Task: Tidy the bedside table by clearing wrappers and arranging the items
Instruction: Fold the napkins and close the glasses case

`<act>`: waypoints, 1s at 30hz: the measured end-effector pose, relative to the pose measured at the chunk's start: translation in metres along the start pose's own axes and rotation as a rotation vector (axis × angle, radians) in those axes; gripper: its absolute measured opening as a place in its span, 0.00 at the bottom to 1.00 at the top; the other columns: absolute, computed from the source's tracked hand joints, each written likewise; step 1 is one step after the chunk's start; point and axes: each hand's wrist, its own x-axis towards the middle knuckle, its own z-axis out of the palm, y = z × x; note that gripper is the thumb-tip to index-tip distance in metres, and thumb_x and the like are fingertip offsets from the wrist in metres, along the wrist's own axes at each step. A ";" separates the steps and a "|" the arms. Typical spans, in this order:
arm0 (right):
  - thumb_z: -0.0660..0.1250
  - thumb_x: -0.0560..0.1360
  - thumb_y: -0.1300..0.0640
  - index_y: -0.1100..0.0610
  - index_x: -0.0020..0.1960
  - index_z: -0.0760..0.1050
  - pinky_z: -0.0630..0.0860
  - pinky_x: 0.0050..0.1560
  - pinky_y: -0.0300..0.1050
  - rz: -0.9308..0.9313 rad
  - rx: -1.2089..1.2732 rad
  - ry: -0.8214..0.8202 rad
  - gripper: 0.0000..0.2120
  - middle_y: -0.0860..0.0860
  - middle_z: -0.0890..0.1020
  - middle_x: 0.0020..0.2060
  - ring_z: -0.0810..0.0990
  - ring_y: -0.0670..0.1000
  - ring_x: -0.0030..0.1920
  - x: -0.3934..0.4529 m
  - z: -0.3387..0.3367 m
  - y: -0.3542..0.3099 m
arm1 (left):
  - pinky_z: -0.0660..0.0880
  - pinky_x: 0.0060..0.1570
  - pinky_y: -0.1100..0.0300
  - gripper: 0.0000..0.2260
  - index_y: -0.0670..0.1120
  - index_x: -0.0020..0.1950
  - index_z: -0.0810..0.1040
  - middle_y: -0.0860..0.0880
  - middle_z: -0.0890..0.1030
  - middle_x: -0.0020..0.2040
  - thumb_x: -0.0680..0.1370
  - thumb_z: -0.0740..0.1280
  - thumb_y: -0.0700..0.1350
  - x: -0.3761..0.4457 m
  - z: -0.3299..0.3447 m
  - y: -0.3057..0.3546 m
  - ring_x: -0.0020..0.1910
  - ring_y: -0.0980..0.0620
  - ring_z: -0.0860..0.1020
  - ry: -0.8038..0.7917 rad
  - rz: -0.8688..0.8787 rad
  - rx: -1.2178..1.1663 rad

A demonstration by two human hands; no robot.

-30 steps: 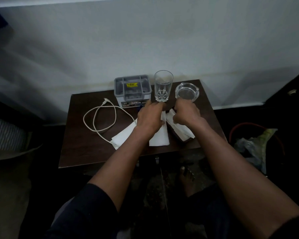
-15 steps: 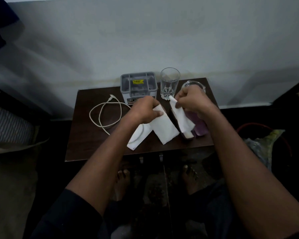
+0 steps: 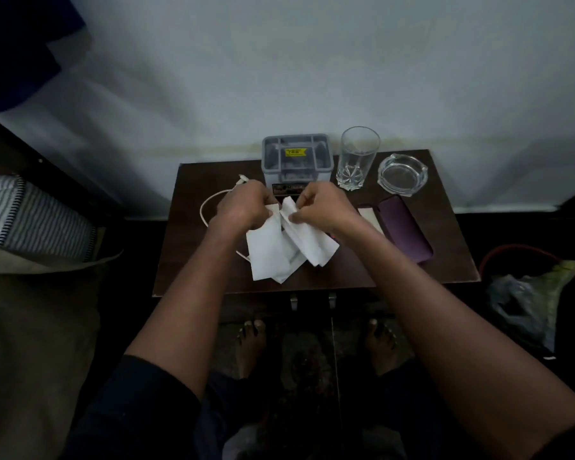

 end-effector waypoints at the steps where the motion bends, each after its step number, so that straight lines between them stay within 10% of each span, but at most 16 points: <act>1: 0.82 0.71 0.58 0.58 0.43 0.84 0.82 0.37 0.47 0.004 -0.054 -0.026 0.07 0.47 0.83 0.38 0.84 0.49 0.38 0.000 0.001 0.001 | 0.79 0.64 0.45 0.14 0.52 0.64 0.86 0.46 0.85 0.64 0.81 0.70 0.39 0.000 0.002 0.000 0.63 0.42 0.82 0.058 -0.014 0.044; 7: 0.77 0.74 0.68 0.58 0.37 0.84 0.87 0.37 0.47 0.053 0.061 0.105 0.09 0.55 0.88 0.39 0.87 0.49 0.32 0.008 -0.019 0.004 | 0.78 0.58 0.47 0.17 0.54 0.62 0.86 0.46 0.87 0.59 0.78 0.70 0.35 -0.006 0.017 0.022 0.61 0.42 0.83 0.363 0.117 0.180; 14: 0.79 0.68 0.61 0.57 0.37 0.85 0.87 0.47 0.59 0.146 -0.234 0.122 0.03 0.54 0.89 0.41 0.88 0.59 0.43 0.010 -0.042 0.023 | 0.81 0.60 0.47 0.15 0.55 0.61 0.86 0.54 0.87 0.59 0.80 0.71 0.38 -0.006 0.027 0.048 0.61 0.49 0.84 0.136 0.167 -0.073; 21: 0.78 0.69 0.50 0.54 0.45 0.84 0.80 0.46 0.49 0.103 -0.355 0.046 0.09 0.57 0.86 0.49 0.85 0.61 0.52 0.006 -0.026 0.030 | 0.81 0.61 0.46 0.15 0.56 0.64 0.85 0.50 0.86 0.62 0.81 0.71 0.41 -0.003 0.027 0.065 0.63 0.44 0.83 0.128 0.108 -0.034; 30: 0.71 0.72 0.64 0.61 0.40 0.86 0.88 0.40 0.53 0.139 -0.186 0.055 0.05 0.58 0.88 0.37 0.89 0.56 0.34 0.008 -0.066 0.034 | 0.82 0.56 0.48 0.14 0.57 0.55 0.85 0.53 0.86 0.57 0.80 0.70 0.38 -0.004 0.033 0.084 0.58 0.48 0.84 0.241 0.138 -0.113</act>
